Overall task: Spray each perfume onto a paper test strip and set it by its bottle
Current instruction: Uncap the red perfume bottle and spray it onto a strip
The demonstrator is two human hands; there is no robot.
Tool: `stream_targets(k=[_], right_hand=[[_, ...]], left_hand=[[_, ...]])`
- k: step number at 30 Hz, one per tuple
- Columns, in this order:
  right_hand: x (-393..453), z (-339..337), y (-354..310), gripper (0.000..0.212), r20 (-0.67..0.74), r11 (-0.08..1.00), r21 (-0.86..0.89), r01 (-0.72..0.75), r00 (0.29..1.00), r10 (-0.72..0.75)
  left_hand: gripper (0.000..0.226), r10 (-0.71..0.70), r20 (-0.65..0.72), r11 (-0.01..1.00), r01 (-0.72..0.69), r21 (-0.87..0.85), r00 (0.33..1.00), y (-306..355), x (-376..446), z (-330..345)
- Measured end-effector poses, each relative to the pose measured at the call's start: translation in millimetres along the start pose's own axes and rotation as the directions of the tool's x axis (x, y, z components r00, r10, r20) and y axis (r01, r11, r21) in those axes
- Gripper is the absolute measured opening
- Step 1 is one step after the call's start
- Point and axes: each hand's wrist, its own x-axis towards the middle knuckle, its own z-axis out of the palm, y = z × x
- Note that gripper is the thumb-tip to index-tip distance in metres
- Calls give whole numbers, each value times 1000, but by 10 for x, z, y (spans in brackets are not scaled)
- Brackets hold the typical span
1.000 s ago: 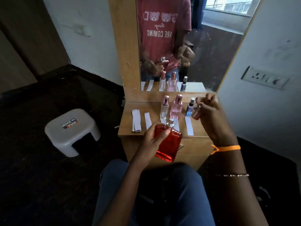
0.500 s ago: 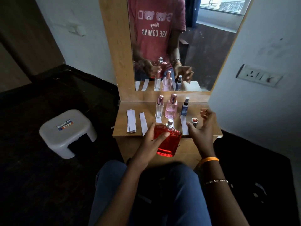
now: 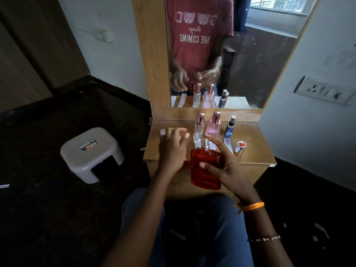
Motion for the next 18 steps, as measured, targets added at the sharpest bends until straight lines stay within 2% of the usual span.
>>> stream_targets(k=[2, 4, 6, 9, 14, 18], right_hand=[[-15, -2, -10, 68, 5, 999, 39, 4, 1000, -4], [-27, -3, -52, 65, 1, 997, 80, 0, 1000, 0], [-29, -9, -76, 66, 2, 995, 97, 6, 1000, -7], [-17, 0, -89, 68, 19, 996, 84, 8, 1000, -10], [-19, 39, -70, 66, -44, 995, 95, 15, 999, -11], [-22, 68, -83, 72, -27, 992, 124, 32, 999, -29]], left_hand=[[35, -49, -113, 957, 79, 280, 992, -83, 167, 59], [41, -82, -67, 874, 104, 475, 994, -153, 294, 116], [39, -103, -7, 810, 88, 579, 995, -189, 379, 156], [34, -135, 4, 819, 110, 564, 991, -215, 417, 203], [28, -133, -24, 873, 129, 470, 991, -237, 401, 209], [18, -62, -100, 923, 96, 372, 993, -218, 358, 211]])
